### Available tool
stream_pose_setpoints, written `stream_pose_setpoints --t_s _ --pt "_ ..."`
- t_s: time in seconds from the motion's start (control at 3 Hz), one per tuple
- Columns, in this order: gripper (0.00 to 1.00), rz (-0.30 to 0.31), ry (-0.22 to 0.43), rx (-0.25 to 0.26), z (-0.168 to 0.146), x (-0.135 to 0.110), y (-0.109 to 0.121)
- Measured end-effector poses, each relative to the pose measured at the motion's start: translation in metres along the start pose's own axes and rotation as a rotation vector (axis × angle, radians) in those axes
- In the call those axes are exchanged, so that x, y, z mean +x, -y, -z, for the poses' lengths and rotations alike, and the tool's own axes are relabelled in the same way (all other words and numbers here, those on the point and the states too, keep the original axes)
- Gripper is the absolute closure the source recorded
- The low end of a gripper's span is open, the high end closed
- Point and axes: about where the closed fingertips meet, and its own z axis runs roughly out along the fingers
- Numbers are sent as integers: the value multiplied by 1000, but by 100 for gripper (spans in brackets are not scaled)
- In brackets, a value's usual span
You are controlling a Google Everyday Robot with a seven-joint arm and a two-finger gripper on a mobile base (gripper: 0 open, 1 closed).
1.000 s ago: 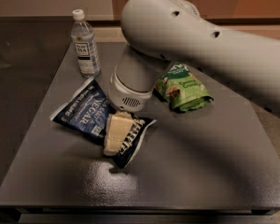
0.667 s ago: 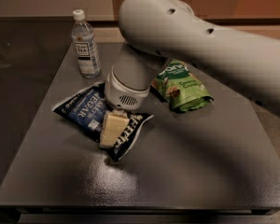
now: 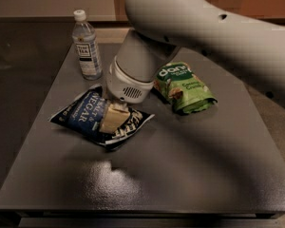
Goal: Pick blue chip bag
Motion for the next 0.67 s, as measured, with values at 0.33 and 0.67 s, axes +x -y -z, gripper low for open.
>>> stream_pose_setpoints --t_s 0.33,0.67 --pt "100 30 23 35 23 -9 4" --pt "100 63 60 80 58 -21 9"
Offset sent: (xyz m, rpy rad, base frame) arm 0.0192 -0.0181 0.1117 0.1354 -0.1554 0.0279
